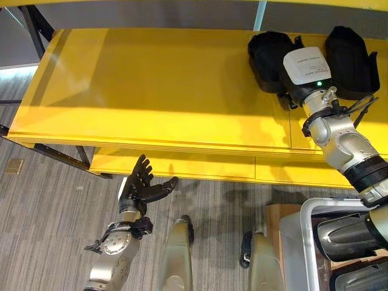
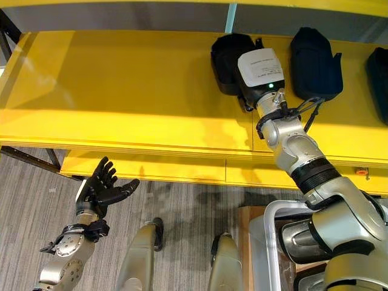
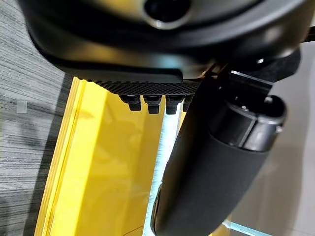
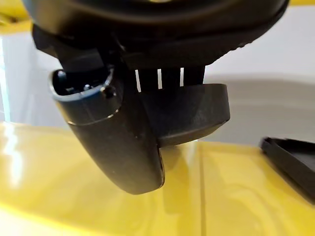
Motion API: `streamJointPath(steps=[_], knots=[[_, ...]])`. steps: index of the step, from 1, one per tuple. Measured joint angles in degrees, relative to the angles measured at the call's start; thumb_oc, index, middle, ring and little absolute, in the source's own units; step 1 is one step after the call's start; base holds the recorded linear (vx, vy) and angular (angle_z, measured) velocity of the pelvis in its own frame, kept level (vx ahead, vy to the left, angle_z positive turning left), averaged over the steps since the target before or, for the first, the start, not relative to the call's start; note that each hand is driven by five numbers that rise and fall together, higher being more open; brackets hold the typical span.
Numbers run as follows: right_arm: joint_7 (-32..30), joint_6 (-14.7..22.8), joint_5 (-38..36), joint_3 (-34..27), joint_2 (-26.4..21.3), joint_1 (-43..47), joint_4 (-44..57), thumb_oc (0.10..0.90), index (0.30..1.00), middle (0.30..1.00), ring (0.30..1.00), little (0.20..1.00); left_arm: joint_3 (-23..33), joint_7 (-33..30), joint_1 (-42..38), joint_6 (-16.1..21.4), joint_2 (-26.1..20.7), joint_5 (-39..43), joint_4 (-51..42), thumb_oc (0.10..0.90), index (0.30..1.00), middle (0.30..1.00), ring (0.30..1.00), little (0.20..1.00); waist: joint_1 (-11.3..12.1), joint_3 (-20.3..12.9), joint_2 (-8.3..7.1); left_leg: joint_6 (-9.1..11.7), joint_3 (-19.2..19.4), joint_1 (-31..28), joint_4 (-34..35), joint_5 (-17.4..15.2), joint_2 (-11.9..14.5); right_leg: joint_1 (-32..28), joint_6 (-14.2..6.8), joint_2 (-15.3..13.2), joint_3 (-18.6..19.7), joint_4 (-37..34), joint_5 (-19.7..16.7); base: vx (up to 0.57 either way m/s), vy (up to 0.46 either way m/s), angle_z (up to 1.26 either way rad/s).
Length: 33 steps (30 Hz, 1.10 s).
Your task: Move parts from the plastic box to the shelf.
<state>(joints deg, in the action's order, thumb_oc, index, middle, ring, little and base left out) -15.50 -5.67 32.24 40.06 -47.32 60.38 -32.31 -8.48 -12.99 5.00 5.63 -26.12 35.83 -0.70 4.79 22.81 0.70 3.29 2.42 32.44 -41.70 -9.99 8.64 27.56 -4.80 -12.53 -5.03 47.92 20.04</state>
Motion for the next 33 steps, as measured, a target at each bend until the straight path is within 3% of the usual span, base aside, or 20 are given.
streamJointPath(steps=[13,33], knots=[[-0.1,0.4,-2.0,2.6,3.0,2.3,-6.3,0.400,0.300,0.300,0.300,0.300,-1.1,1.1,-0.9,0.1,0.0,0.0,0.0,0.900,1.000,1.000,1.000,1.000,0.2,0.0,-0.08,-0.4,-0.7,0.0,-0.5,-0.3,-0.2,0.0,0.6,-0.1,-0.1,1.3,0.6,0.00,0.000,0.00],[-0.2,0.0,-3.2,2.5,7.8,2.3,-6.5,0.400,0.300,0.300,0.300,0.300,-1.6,0.9,-1.5,0.8,0.0,0.0,0.1,0.900,1.000,1.000,1.000,1.000,0.5,0.3,0.02,-0.2,-1.1,0.6,-0.3,-0.1,-1.0,0.3,0.4,-0.8,-0.4,1.5,1.3,0.01,0.002,0.01]])
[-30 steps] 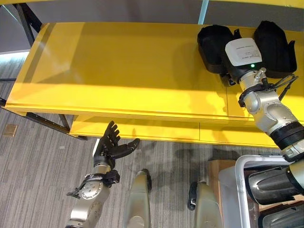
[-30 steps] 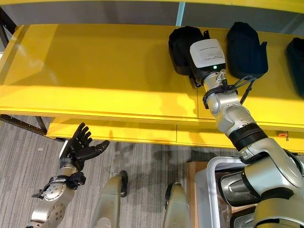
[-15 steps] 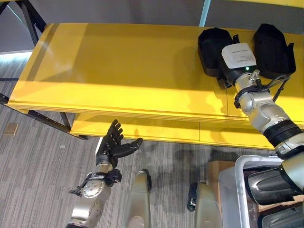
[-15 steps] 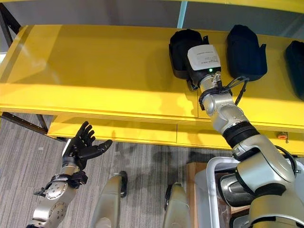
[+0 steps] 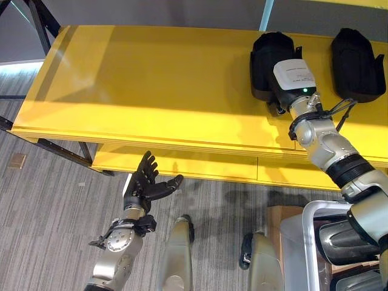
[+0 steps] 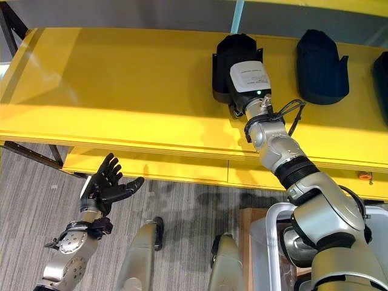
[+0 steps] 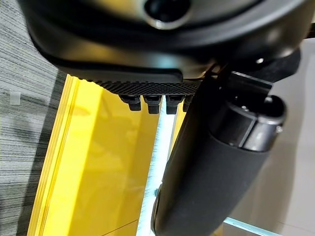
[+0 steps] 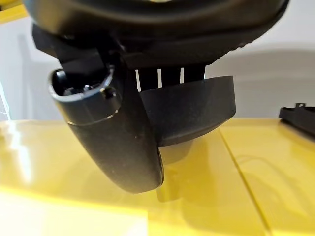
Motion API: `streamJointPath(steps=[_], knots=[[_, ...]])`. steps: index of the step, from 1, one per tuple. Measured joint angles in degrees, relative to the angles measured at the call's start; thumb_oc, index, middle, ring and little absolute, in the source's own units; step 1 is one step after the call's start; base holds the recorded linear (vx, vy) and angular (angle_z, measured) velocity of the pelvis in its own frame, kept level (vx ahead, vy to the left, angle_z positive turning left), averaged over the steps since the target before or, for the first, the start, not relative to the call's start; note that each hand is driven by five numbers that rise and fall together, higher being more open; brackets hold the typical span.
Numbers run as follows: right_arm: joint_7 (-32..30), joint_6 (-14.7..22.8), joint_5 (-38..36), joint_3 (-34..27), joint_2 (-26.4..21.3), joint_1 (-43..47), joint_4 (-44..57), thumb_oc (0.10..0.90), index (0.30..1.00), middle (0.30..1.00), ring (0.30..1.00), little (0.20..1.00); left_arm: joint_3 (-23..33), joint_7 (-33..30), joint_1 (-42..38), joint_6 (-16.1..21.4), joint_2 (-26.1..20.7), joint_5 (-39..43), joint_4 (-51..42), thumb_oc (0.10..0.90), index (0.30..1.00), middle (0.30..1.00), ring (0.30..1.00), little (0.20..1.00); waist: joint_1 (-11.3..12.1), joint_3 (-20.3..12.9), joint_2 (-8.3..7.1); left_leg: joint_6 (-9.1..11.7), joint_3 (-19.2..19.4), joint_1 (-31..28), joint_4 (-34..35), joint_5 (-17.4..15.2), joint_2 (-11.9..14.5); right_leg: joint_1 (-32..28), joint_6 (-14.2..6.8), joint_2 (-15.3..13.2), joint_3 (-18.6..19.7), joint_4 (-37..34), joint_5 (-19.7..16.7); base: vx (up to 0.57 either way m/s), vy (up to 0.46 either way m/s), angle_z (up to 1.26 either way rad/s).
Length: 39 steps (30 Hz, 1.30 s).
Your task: Move parts from the plastic box to the shelf.
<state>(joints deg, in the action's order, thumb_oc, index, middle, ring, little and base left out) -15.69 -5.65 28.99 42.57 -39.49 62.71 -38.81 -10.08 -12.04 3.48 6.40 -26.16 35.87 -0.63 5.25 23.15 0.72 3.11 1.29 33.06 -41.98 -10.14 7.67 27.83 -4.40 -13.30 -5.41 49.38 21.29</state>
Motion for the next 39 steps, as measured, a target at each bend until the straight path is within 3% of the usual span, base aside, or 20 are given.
streamJointPath(steps=[39], knots=[[0.8,0.4,2.5,-0.5,0.7,-3.8,13.4,0.400,0.300,0.300,0.300,0.300,0.1,-1.2,-0.1,0.0,0.1,0.0,0.0,0.900,1.000,1.000,1.000,1.000,-0.1,1.8,0.62,0.6,-0.7,1.8,-0.7,0.4,-0.6,1.8,0.0,-0.6,-0.4,1.9,0.7,0.00,-0.001,0.00]])
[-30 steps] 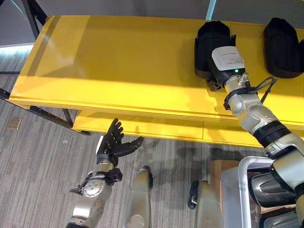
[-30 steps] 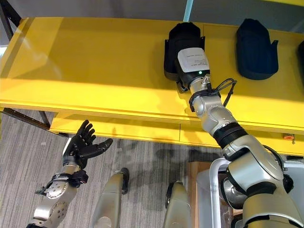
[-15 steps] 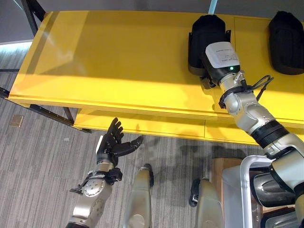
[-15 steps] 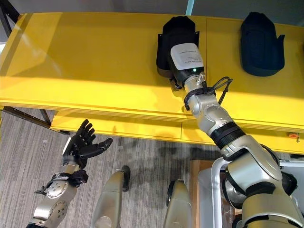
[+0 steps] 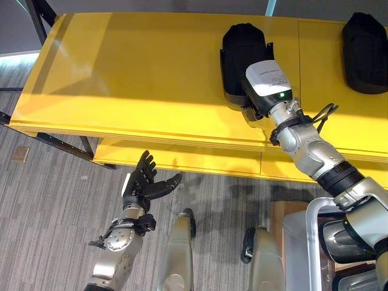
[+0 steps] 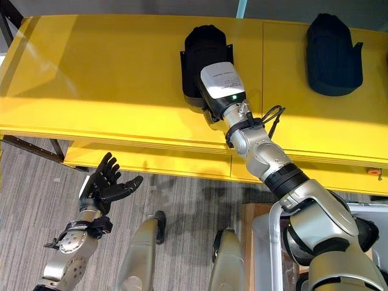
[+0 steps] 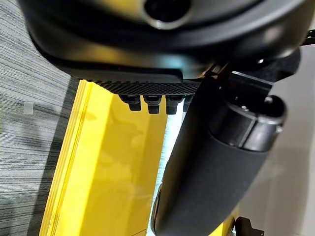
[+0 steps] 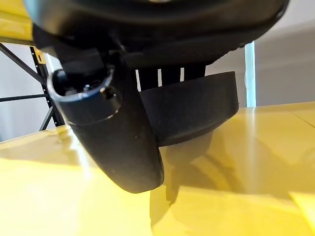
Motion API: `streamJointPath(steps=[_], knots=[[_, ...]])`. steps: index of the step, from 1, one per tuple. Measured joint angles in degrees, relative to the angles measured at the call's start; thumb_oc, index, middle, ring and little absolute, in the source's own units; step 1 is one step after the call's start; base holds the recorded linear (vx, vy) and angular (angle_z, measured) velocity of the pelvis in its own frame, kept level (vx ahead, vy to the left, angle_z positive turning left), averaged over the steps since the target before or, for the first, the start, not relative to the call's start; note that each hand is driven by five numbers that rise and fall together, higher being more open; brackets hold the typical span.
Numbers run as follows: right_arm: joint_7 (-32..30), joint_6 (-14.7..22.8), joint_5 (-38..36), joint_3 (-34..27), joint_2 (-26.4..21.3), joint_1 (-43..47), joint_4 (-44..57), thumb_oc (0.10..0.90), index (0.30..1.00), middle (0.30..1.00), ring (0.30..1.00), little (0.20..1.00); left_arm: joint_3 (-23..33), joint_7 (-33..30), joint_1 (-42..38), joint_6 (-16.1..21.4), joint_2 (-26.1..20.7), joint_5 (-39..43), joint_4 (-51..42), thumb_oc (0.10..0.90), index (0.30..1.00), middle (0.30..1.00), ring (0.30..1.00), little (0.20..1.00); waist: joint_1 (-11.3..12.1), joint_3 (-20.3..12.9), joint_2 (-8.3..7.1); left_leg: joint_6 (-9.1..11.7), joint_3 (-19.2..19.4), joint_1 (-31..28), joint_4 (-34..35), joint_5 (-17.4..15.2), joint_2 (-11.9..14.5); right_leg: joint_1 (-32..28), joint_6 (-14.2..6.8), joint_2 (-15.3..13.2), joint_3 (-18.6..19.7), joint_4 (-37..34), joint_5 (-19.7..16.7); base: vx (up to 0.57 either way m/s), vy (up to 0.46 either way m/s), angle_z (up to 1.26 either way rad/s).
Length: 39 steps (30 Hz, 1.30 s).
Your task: Move parts from the plastic box to the shelf.
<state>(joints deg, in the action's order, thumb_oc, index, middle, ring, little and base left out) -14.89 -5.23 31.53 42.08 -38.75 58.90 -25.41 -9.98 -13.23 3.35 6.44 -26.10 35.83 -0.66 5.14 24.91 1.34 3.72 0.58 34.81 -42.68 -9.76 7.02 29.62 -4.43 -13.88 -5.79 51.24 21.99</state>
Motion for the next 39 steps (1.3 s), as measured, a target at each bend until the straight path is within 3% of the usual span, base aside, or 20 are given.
streamJointPath(steps=[17,36,37,38,39], knots=[[-4.3,-0.1,-1.3,-1.2,2.4,0.6,-6.9,0.400,0.300,0.300,0.300,0.300,0.1,0.0,0.2,0.0,0.0,0.0,0.0,0.900,1.000,1.000,1.000,1.000,1.1,0.8,0.07,0.1,-0.8,0.2,0.1,0.1,0.0,0.4,0.7,0.0,-0.4,1.2,0.7,0.00,-0.001,0.00],[-4.7,-1.1,-1.5,-2.4,3.6,1.9,-8.7,0.400,0.300,0.300,0.300,0.300,0.1,0.0,0.3,0.3,-0.1,2.0,0.0,0.900,1.000,1.000,1.000,1.000,1.6,0.8,0.09,0.6,-1.1,1.0,0.1,0.4,-0.1,1.0,0.6,-0.2,-1.0,1.4,0.8,0.00,0.000,0.00],[-4.7,-1.2,-1.5,-2.4,3.6,1.9,-8.7,0.414,0.319,0.319,0.319,0.319,0.1,0.0,0.3,0.3,-0.1,2.0,0.0,0.900,1.000,1.000,1.000,1.000,1.6,0.8,0.10,0.6,-1.1,1.0,0.1,0.4,-0.2,1.0,0.7,-0.2,-1.0,1.4,0.8,0.00,0.000,0.00],[-4.8,-1.3,-2.4,-2.4,3.7,2.0,-8.8,0.598,0.577,0.577,0.577,0.577,0.1,0.0,0.4,0.3,-0.1,2.0,0.0,0.900,1.000,1.000,1.000,1.000,1.6,0.8,0.11,0.6,-1.1,1.0,0.1,0.4,-0.2,1.0,0.7,-0.2,-1.0,1.5,0.8,0.00,0.000,0.00],[-4.9,-1.4,-2.5,-2.4,3.9,2.0,-8.9,0.833,0.907,0.907,0.907,0.907,0.1,0.0,0.4,0.3,-0.1,2.0,0.0,0.900,1.000,1.000,1.000,1.000,1.6,0.8,0.12,0.6,-1.1,1.0,0.1,0.4,-0.2,1.0,0.7,-0.2,-1.0,1.5,0.8,0.00,0.000,0.00]])
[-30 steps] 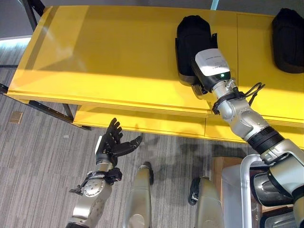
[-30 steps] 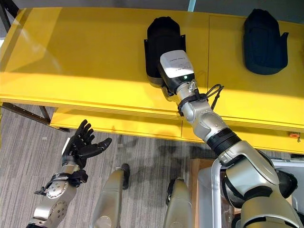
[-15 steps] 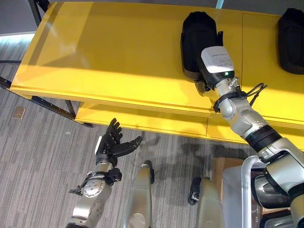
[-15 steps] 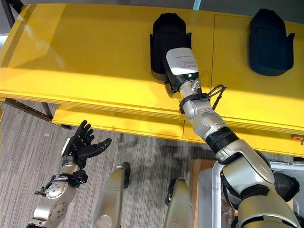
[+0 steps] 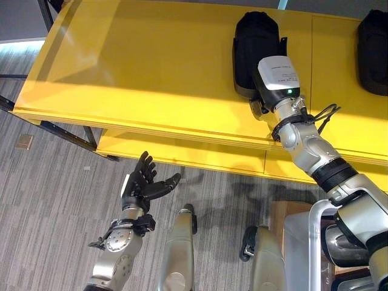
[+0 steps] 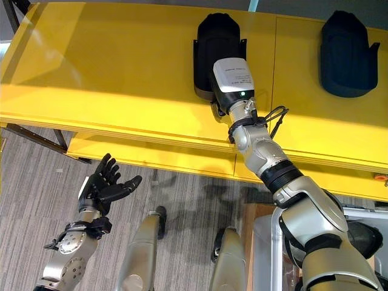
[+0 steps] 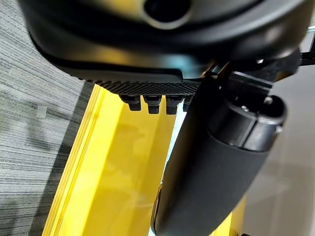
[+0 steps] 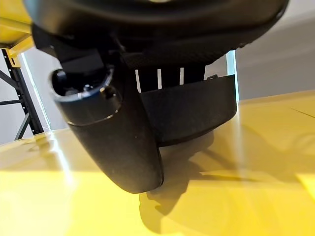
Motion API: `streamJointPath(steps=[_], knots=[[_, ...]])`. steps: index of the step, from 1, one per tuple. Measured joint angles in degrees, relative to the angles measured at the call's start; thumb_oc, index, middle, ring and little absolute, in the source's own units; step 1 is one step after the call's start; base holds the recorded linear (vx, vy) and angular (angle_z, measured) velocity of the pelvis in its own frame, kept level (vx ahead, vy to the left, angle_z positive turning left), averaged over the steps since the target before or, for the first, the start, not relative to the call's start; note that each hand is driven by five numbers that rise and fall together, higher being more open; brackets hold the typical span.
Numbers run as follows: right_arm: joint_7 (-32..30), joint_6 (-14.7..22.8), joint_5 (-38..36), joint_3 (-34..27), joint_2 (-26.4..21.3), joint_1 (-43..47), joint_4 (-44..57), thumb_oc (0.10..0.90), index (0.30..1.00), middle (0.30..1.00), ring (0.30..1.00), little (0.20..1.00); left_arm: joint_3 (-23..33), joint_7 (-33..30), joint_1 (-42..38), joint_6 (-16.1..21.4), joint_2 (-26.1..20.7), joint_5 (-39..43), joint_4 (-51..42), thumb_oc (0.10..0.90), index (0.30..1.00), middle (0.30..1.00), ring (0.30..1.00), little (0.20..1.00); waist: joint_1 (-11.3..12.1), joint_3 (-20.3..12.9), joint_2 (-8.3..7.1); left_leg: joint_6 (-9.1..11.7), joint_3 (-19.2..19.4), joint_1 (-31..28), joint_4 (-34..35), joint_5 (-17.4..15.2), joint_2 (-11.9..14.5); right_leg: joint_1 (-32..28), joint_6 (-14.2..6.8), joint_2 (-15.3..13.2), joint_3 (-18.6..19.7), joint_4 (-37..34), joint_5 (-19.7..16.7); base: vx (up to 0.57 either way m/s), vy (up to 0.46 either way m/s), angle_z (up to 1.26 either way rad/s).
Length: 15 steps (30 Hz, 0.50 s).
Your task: Move parts from the plastic box to the shelf.
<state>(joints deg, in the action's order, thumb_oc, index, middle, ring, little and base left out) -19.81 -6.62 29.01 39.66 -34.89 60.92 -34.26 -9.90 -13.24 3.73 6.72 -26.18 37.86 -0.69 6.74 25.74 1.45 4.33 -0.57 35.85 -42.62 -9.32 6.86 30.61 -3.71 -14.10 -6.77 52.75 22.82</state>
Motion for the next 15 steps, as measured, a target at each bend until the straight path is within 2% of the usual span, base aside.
streamJointPath(steps=[1,2,15], knots=[[-0.1,0.0,-0.1,0.0,0.1,0.0,0.0,0.833,0.907,0.907,0.907,0.907,0.0,0.0,0.0,0.0,0.0,0.0,0.0,0.900,1.000,1.000,1.000,1.000,0.0,0.0,0.01,0.0,0.0,0.0,0.0,0.0,0.0,0.0,0.0,0.0,0.0,0.0,0.0,0.00,0.000,0.00],[-0.1,0.0,-0.1,0.0,0.2,0.1,0.0,0.900,1.000,1.000,1.000,1.000,0.0,0.0,0.1,0.0,0.0,0.0,0.0,0.900,1.000,1.000,1.000,1.000,0.0,0.0,0.02,0.0,0.0,0.0,0.0,0.0,0.0,0.0,0.1,0.0,0.0,0.1,0.1,0.00,0.000,0.00],[0.8,0.0,-2.3,-1.0,0.2,0.4,1.1,0.900,1.000,1.000,1.000,1.000,0.0,0.0,0.3,0.0,0.0,0.0,0.0,0.900,1.000,1.000,1.000,1.000,-0.2,0.0,0.06,0.1,-0.7,0.4,0.0,0.0,0.0,0.3,0.4,0.0,-0.7,0.5,0.4,0.00,0.000,0.00]])
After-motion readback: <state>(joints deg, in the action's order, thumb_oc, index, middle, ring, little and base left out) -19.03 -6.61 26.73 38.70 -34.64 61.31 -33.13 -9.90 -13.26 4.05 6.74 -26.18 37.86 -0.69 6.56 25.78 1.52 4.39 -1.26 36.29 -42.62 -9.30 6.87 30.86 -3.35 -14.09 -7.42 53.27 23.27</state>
